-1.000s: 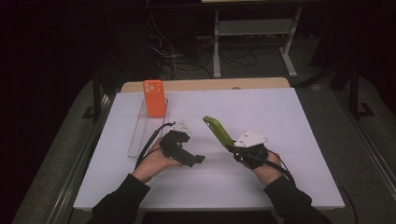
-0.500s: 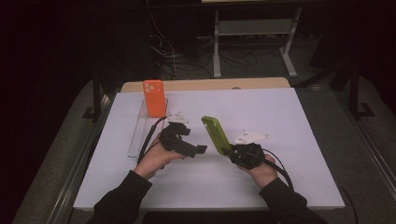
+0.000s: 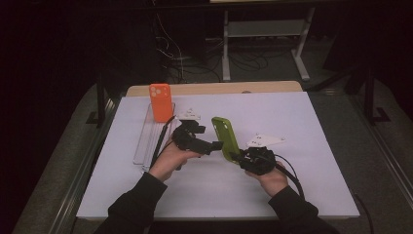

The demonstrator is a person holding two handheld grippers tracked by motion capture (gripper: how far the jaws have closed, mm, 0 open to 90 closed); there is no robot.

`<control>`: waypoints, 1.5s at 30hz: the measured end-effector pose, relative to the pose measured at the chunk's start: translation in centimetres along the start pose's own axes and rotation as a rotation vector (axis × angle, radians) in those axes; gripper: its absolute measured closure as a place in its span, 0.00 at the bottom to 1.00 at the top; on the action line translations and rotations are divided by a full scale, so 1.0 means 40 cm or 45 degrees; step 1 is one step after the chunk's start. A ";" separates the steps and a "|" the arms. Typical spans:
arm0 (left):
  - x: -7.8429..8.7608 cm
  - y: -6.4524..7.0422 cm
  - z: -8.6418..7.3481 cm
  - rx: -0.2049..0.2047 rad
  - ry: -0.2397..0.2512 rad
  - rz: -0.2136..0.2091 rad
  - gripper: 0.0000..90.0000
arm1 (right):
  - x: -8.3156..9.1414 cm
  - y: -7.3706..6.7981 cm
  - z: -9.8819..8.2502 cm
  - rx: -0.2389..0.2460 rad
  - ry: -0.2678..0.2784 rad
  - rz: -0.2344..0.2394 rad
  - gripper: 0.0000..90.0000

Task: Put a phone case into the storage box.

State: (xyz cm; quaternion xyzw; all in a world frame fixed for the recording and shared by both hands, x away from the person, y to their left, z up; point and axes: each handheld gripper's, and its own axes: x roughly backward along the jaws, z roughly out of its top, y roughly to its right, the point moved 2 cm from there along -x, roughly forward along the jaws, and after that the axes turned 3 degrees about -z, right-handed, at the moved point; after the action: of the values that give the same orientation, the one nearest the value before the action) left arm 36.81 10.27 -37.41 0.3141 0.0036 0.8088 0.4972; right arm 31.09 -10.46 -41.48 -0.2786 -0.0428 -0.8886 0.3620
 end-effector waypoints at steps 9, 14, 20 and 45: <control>-0.035 0.013 0.025 -0.002 0.034 0.004 0.00 | -0.007 -0.009 0.007 -0.026 0.024 0.025 0.84; -0.055 0.025 0.033 -0.006 0.045 0.004 0.00 | -0.005 -0.012 0.011 -0.041 0.041 0.037 0.84; -0.066 0.023 0.036 -0.004 0.052 -0.004 0.00 | -0.006 -0.012 0.011 -0.039 0.042 0.037 0.84; -0.061 0.013 0.051 0.069 0.111 -0.017 0.16 | -0.024 -0.021 0.007 -0.040 0.033 0.017 0.83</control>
State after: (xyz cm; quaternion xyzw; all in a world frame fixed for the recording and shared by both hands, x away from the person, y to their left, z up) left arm 38.19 7.42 -36.85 0.2920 0.0492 0.8178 0.4934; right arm 31.20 -9.17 -41.63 -0.2732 -0.0223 -0.8902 0.3638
